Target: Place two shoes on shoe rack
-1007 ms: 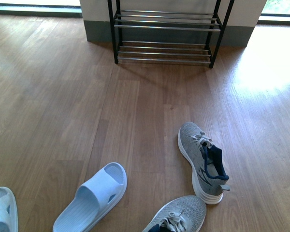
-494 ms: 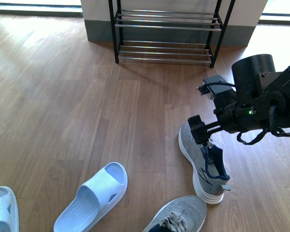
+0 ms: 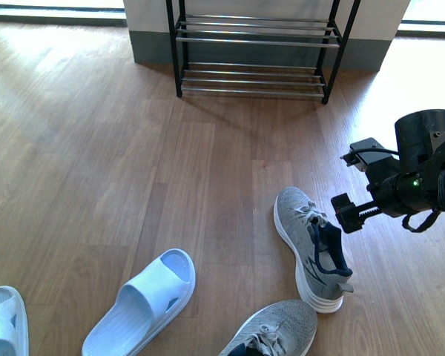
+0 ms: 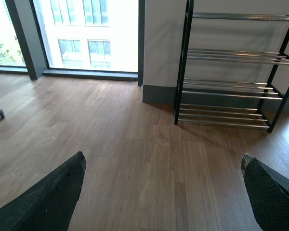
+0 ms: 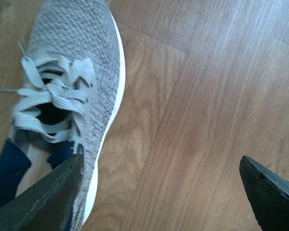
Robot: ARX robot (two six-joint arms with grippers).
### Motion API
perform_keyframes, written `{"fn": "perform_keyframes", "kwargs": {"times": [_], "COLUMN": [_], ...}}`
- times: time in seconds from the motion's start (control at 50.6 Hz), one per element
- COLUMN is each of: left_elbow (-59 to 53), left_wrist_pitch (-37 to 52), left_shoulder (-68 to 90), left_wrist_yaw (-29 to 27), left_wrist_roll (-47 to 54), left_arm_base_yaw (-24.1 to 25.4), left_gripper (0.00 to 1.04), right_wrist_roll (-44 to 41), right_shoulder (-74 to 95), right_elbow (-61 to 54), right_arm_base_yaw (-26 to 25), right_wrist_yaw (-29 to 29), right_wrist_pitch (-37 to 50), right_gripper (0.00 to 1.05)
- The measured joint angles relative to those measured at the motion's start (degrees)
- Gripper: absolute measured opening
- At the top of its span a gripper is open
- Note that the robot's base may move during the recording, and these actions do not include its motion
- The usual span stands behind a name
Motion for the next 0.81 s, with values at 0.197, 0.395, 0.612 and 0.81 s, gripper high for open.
{"fn": "perform_keyframes", "kwargs": {"times": [0.197, 0.395, 0.612, 0.81], "left_elbow": [0.0, 0.0, 0.0, 0.0], "left_wrist_pitch": [0.0, 0.0, 0.0, 0.0], "left_shoulder": [0.0, 0.0, 0.0, 0.0], "left_wrist_yaw": [0.0, 0.0, 0.0, 0.0], "left_wrist_roll": [0.0, 0.0, 0.0, 0.0], "left_arm_base_yaw": [0.0, 0.0, 0.0, 0.0], "left_gripper": [0.95, 0.95, 0.95, 0.95], "right_wrist_roll": [0.2, 3.2, 4.3, 5.2], "right_shoulder": [2.9, 4.1, 3.9, 3.9], "right_elbow": [0.1, 3.0, 5.0, 4.9], "right_arm_base_yaw": [-1.3, -1.7, -2.2, -2.4], "right_wrist_yaw": [0.9, 0.8, 1.0, 1.1], "right_wrist_pitch": [-0.7, -6.5, -7.6, -9.0], "right_gripper": [0.95, 0.95, 0.95, 0.95]}}
